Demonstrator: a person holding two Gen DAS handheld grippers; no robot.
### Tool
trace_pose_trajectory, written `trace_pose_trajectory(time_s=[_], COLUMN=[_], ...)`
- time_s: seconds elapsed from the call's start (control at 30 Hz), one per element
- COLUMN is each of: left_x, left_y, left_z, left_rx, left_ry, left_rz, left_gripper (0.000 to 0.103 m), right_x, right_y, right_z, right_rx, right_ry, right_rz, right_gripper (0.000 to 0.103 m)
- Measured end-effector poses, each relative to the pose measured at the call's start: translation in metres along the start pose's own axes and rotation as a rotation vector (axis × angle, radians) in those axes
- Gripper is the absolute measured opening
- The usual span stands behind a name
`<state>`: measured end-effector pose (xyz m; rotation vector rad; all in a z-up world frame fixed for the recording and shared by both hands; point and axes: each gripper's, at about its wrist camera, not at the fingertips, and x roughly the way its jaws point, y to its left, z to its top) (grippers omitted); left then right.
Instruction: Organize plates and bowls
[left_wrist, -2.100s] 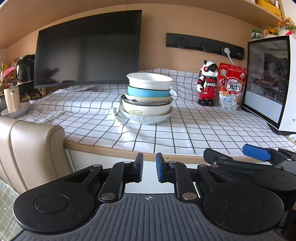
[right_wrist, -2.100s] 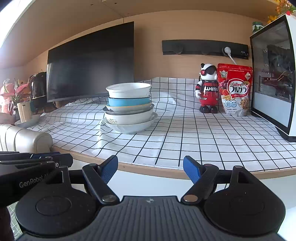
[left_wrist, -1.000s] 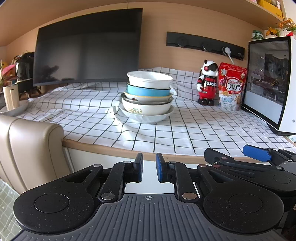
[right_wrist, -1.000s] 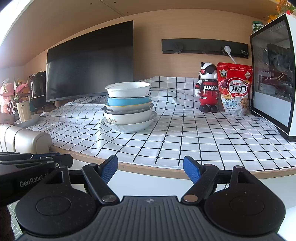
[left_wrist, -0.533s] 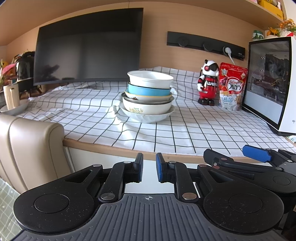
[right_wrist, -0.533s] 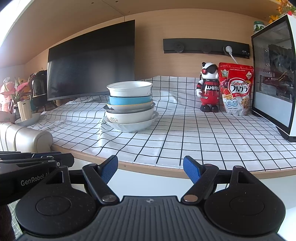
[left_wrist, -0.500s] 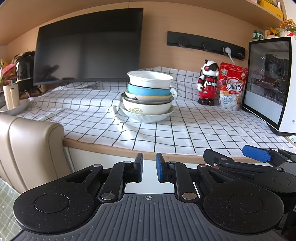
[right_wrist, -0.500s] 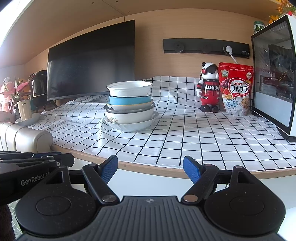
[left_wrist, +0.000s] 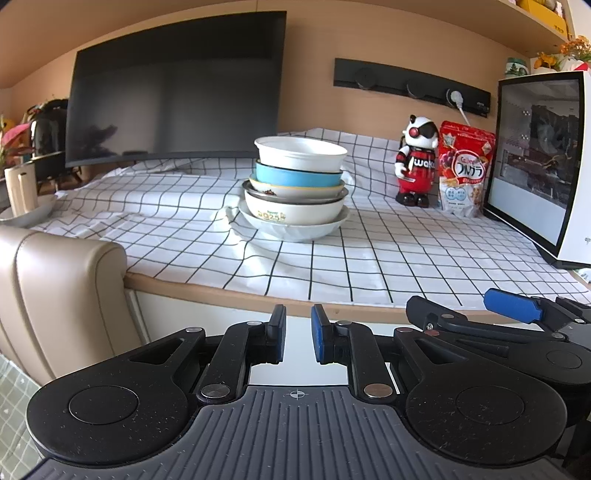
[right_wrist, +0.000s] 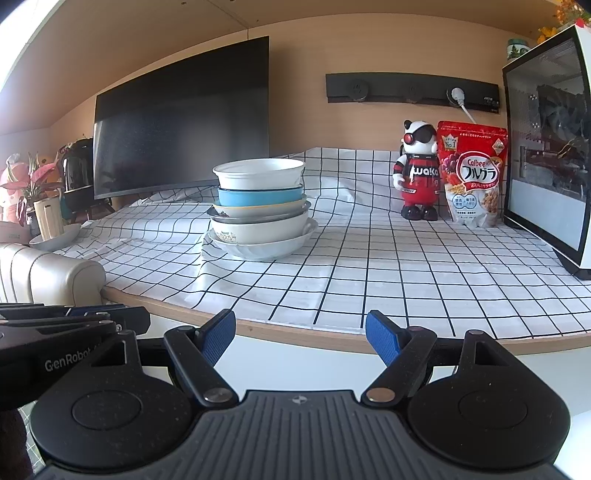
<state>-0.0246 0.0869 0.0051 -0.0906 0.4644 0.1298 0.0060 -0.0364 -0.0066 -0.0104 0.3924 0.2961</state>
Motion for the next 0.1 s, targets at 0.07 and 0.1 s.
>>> trace_pose_trajectory(time_s=[0.07,0.1], left_x=[0.0016,0.0026], left_y=[0.0015,0.0026], left_z=[0.0001,0.0003], left_rx=[-0.001,-0.006], left_ry=[0.001,0.001], left_rz=[0.002,0.017], left_gripper=[0.018,0.018], right_x=[0.0011,0.0023], right_y=[0.0012,0.0019], right_z=[0.0005,0.0013], right_rx=[0.0,0.001], right_ry=[0.003,0.005], right_rz=[0.001,0.001], right_gripper=[0.078,0.078])
